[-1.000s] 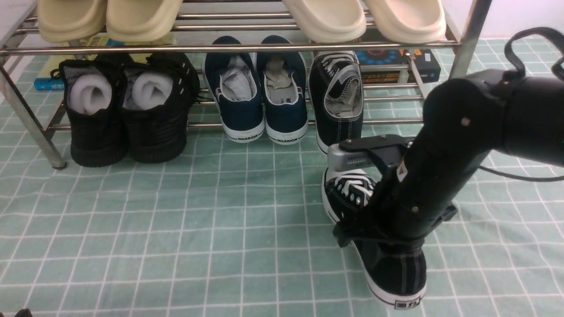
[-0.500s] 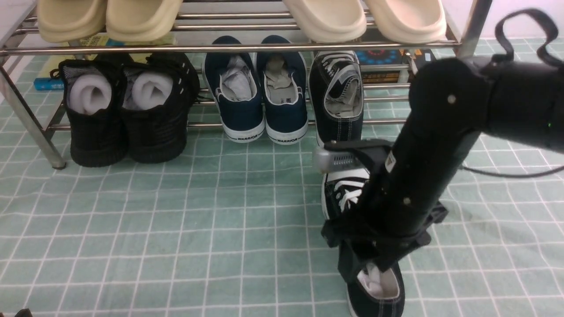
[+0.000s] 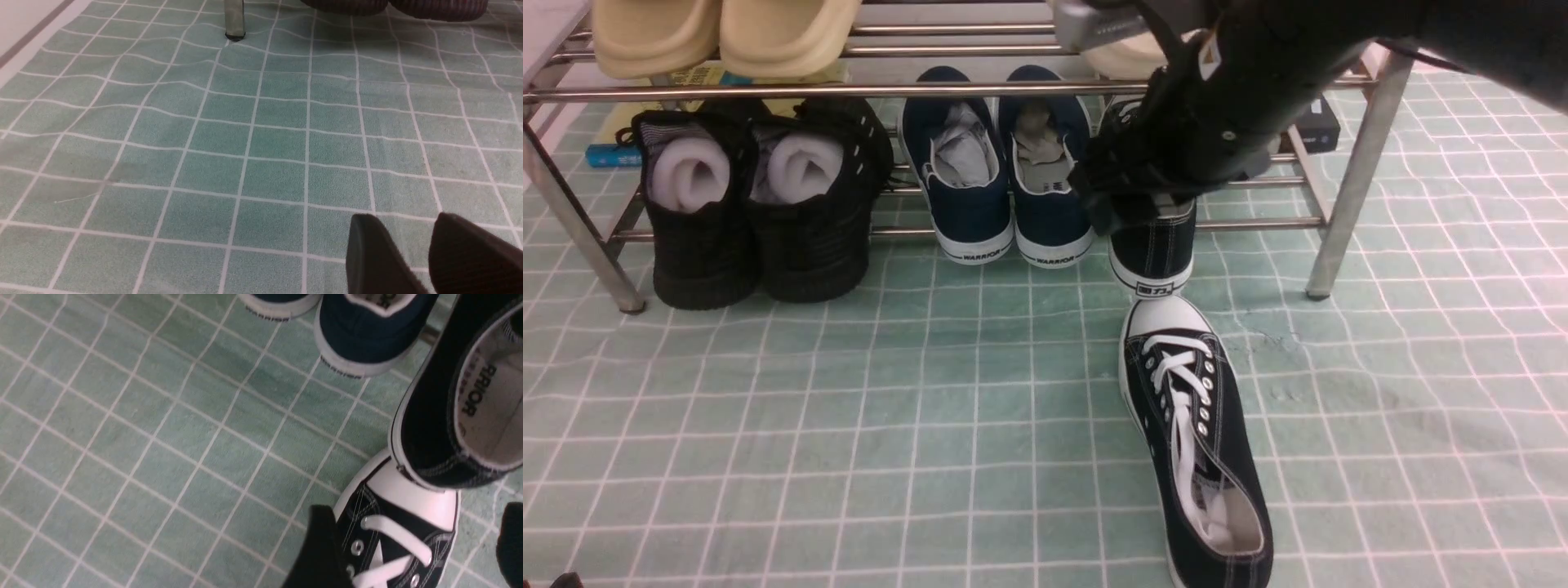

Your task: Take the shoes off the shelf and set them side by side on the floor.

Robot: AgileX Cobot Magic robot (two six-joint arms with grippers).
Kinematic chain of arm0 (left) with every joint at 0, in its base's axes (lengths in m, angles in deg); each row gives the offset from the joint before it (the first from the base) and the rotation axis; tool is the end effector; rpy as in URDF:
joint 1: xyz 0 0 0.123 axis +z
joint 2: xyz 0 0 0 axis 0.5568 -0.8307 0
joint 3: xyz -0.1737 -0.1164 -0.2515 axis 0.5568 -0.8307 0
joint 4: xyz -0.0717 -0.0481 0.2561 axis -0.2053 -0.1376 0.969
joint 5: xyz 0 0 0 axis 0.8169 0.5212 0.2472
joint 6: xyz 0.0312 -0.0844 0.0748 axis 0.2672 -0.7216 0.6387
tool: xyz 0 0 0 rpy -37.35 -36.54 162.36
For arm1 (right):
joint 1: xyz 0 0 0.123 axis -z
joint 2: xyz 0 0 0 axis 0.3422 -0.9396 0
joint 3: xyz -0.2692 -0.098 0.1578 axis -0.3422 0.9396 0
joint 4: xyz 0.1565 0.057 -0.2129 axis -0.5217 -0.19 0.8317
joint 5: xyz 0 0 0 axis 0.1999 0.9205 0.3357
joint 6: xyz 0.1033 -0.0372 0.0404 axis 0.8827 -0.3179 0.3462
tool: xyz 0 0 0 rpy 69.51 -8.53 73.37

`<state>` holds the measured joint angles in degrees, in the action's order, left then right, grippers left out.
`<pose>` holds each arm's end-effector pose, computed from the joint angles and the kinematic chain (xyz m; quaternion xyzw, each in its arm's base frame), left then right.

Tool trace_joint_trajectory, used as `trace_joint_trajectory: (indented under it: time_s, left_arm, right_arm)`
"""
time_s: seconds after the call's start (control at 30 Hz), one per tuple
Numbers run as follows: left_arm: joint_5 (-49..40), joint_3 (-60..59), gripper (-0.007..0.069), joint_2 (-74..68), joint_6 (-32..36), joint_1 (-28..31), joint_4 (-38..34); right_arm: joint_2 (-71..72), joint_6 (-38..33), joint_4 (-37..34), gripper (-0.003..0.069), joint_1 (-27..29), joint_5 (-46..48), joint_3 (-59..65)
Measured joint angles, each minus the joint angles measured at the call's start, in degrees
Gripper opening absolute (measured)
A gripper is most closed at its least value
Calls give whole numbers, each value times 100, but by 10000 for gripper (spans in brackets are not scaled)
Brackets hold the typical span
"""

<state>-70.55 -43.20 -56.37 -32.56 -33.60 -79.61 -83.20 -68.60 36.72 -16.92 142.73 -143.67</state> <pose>0.0533 0.0072 0.1659 -0.0441 0.8031 0.0070 0.5942 0.3649 0.2754 0.3703 -0.2249 0.9267 0.1224 0.2749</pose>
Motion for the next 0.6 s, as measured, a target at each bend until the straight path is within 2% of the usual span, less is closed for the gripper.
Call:
trace_joint_trajectory:
  time_s: [0.23, 0.6]
  left_arm:
    - [0, 0, 242, 0, 0, 0, 0]
    - [0, 0, 242, 0, 0, 0, 0]
  right_arm:
    - [-1135, 12, 555, 540, 0, 18, -855]
    - [-1568, 541, 1448, 517, 0, 6, -917]
